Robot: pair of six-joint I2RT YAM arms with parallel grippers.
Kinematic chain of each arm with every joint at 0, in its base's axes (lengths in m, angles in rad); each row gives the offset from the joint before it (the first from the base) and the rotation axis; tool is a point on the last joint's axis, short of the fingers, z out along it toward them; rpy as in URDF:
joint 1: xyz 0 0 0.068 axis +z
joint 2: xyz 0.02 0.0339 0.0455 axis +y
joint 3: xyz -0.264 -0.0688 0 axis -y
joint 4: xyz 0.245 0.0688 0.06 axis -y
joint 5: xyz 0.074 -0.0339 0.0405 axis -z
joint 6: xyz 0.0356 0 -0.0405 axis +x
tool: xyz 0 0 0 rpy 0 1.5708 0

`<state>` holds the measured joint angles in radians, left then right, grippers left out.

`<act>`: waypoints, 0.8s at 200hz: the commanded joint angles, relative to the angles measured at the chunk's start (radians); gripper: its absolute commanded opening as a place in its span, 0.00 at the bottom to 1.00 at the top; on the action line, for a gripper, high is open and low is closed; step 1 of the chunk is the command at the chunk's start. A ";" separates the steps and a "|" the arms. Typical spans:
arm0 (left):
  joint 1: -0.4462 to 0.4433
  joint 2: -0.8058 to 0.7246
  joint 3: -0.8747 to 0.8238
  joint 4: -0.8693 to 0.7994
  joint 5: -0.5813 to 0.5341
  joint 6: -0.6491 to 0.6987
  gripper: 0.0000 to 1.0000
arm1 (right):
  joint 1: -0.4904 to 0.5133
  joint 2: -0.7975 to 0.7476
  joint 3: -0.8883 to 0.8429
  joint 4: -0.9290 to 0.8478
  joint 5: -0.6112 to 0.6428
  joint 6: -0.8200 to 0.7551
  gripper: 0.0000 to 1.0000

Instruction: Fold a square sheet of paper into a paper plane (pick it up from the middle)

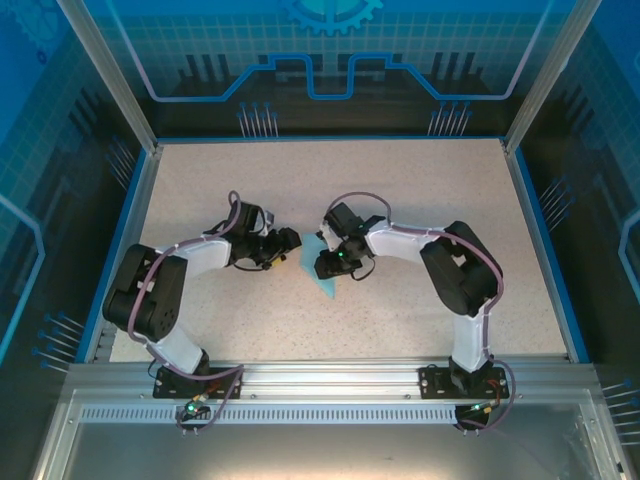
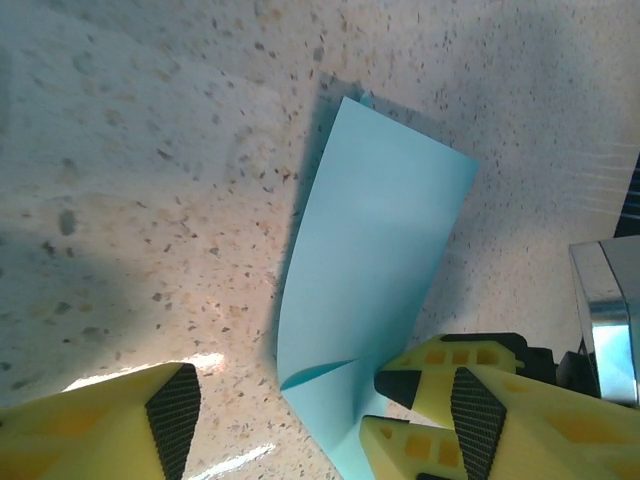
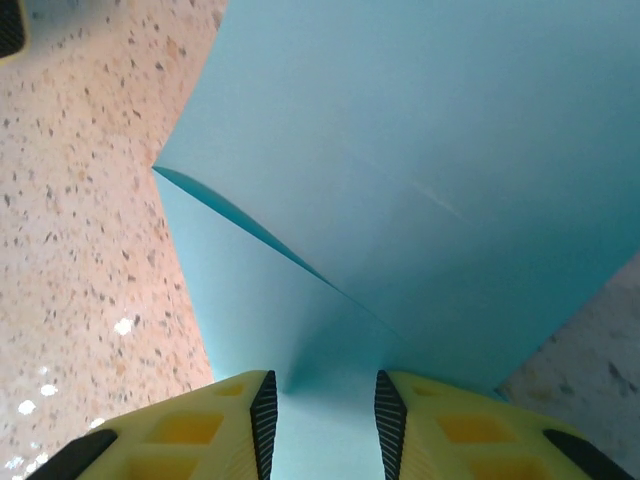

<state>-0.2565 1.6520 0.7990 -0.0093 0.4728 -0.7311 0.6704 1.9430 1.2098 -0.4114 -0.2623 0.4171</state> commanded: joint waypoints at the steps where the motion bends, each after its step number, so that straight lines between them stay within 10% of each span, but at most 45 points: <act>1: -0.022 0.030 -0.011 0.056 0.083 -0.023 0.70 | -0.042 -0.027 -0.048 0.046 -0.119 -0.005 0.35; 160: -0.127 0.086 0.004 0.015 0.044 -0.057 0.65 | -0.080 -0.036 -0.087 0.085 -0.155 0.015 0.35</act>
<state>-0.3763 1.7161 0.7956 0.0280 0.5106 -0.7776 0.6014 1.9259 1.1385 -0.3264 -0.4026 0.4221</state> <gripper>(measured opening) 0.642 0.352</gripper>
